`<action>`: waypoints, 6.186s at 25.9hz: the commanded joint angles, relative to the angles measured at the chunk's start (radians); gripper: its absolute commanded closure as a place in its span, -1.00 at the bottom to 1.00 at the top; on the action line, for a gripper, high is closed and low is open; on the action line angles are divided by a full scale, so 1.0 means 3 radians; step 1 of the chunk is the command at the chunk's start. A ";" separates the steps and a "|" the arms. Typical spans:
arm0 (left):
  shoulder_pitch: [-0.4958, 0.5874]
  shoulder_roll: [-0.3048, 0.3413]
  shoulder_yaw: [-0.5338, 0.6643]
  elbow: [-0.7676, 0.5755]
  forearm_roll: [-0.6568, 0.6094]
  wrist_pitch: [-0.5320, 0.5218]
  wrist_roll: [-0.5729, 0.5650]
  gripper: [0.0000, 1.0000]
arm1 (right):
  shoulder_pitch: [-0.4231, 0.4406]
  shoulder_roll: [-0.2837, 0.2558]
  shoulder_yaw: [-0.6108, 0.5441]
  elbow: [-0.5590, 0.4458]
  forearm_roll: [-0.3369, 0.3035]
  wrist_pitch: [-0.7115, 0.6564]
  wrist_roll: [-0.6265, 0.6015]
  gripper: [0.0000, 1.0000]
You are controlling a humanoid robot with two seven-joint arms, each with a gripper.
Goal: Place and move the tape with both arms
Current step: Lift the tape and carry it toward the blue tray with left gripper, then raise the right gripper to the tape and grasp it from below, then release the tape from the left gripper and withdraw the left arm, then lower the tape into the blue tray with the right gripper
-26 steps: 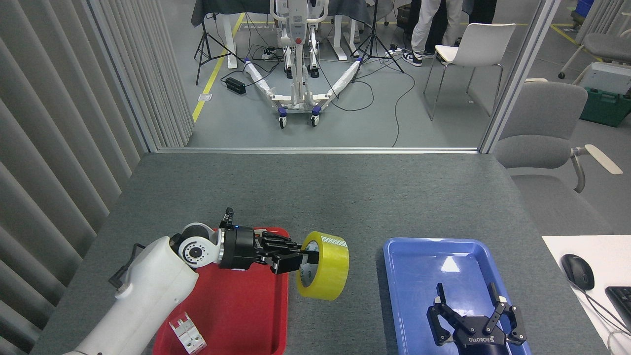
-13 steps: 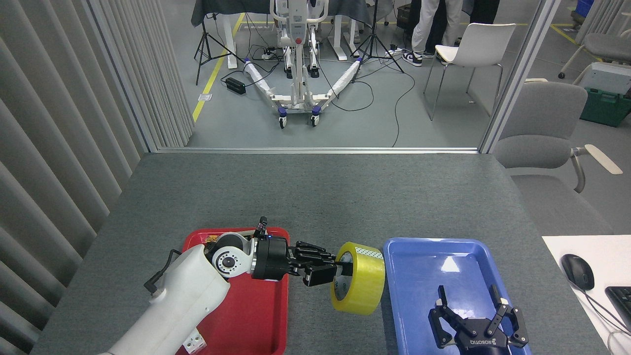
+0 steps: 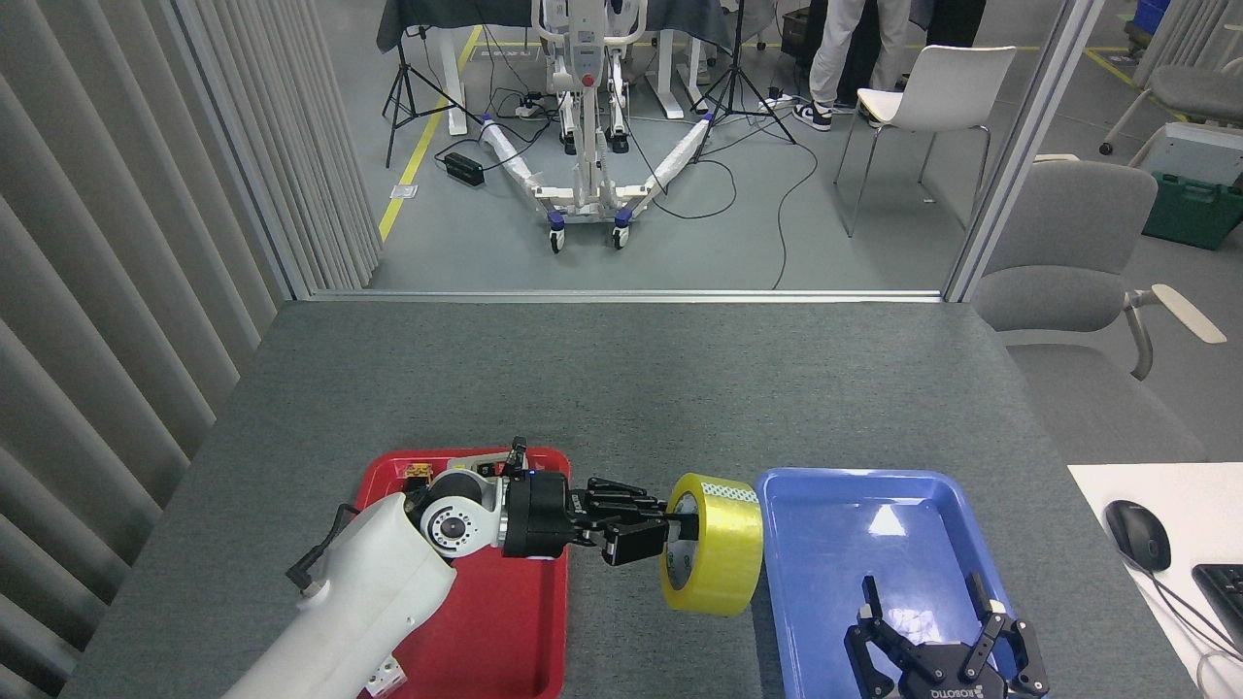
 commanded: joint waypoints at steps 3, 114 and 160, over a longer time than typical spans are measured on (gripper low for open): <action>0.0000 0.0000 0.0000 -0.0038 -0.0005 0.0001 0.0081 1.00 | 0.0010 -0.0015 0.0160 -0.0068 -0.0004 -0.0030 -0.0035 -1.00; 0.2276 0.0542 0.1723 -0.1644 -0.3032 0.2675 0.2980 -0.99 | -0.0956 -0.1048 0.0057 0.0265 -0.1692 -0.1406 0.3048 1.00; 0.2035 0.0557 0.1907 -0.1618 -0.2802 0.2624 0.3026 -0.99 | -0.1549 -0.0833 0.0645 0.0648 -0.1584 -0.0255 0.3984 -0.93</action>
